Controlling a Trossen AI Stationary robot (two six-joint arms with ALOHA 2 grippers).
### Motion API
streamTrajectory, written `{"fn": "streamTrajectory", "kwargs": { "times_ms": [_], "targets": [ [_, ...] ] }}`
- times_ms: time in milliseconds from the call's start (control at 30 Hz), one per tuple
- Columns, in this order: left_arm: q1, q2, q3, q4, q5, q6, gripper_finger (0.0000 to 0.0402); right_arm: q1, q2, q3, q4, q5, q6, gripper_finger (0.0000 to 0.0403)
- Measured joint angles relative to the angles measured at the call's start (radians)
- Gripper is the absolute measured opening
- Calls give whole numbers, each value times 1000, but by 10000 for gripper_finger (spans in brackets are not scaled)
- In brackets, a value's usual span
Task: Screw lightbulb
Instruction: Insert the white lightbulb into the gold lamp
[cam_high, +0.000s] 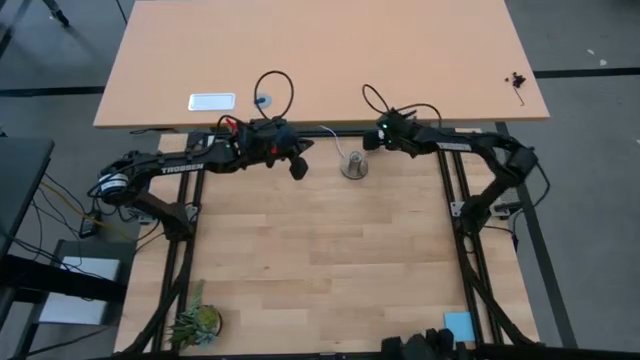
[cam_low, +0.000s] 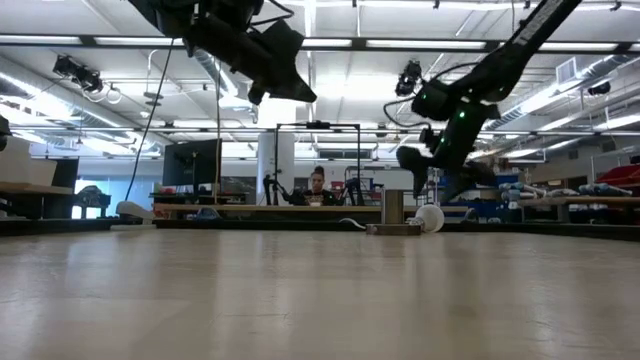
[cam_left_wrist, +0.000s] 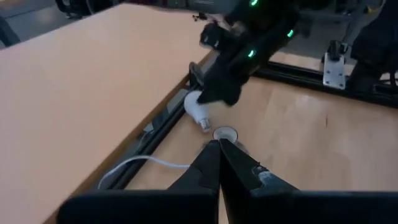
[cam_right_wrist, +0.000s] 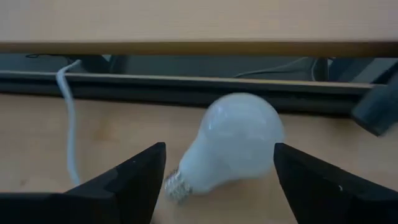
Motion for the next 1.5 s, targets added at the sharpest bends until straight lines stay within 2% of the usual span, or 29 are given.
{"fn": "streamTrajectory", "kwargs": {
  "times_ms": [400, 833, 1067, 1400, 1500],
  "targets": [
    [0, -2, -4, -6, -1, -1, 9, -35, 186, 71, 18, -12, -28, 321],
    [0, -2, -4, 15, -2, -3, 9, -10, 193, 97, 76, -49, -68, 268],
    [0, -2, -3, 112, 31, -23, 9, 27, 52, 97, 87, -82, -100, 276],
    [0, -2, -3, 295, 313, -87, 9, 155, -317, 97, 229, -141, -253, 275],
    [0, -2, -2, 345, 360, -129, 9, 215, -401, 97, 287, -154, -303, 275]
  ]
}}
